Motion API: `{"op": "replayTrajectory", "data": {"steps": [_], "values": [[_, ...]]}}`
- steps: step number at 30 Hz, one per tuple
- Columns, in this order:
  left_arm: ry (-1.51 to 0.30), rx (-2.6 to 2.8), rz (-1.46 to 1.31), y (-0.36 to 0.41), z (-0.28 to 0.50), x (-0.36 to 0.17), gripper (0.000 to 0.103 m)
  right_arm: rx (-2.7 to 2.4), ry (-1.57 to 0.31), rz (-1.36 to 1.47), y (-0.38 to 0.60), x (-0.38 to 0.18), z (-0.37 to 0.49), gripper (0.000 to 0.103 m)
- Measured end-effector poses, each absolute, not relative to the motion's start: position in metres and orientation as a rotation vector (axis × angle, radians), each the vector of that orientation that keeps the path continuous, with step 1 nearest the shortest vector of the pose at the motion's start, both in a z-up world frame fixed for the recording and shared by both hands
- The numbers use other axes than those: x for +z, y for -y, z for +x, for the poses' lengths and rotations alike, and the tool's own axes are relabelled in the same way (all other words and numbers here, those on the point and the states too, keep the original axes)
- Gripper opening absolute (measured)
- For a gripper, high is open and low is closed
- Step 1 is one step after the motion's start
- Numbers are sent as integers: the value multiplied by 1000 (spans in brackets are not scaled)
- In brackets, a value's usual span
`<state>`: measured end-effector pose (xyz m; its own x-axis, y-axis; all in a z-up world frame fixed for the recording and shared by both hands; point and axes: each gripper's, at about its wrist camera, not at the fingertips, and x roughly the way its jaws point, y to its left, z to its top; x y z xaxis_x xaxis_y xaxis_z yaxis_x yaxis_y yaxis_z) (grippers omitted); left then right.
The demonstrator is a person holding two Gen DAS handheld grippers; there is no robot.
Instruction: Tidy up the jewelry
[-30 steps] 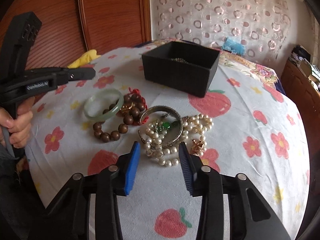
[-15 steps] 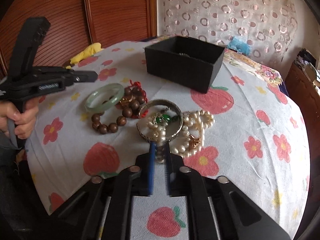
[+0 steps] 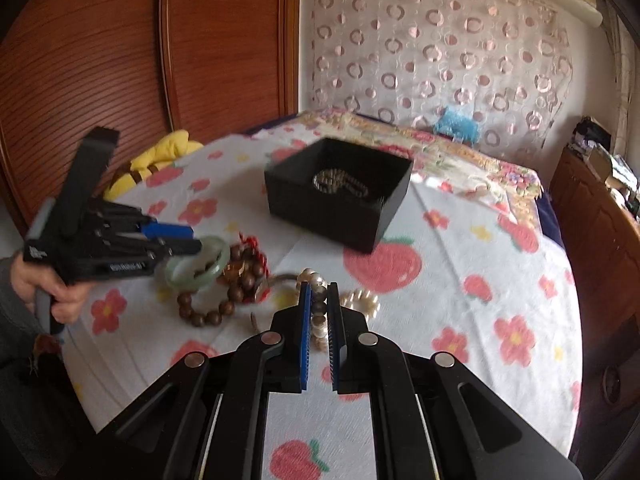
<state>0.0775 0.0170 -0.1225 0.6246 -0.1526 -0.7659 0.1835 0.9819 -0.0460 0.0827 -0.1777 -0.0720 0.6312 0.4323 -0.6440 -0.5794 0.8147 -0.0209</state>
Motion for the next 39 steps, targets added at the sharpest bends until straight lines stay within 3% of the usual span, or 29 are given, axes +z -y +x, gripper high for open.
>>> {"op": "replayTrajectory", "data": {"steps": [2,4,6,39], "values": [[-874,-192,50,-14,79,-122,19,589,-651,-242,177,-64,83,9],[-871,-184,62,-13,80,-123,8,588,-633,-243,177,-56,83,9],[-867,-180,64,-14,80,-123,7,587,-618,-241,178,-50,82,9],[-631,-205,37,-2,92,-39,6,517,-459,-246,185,37,138,9]]}}
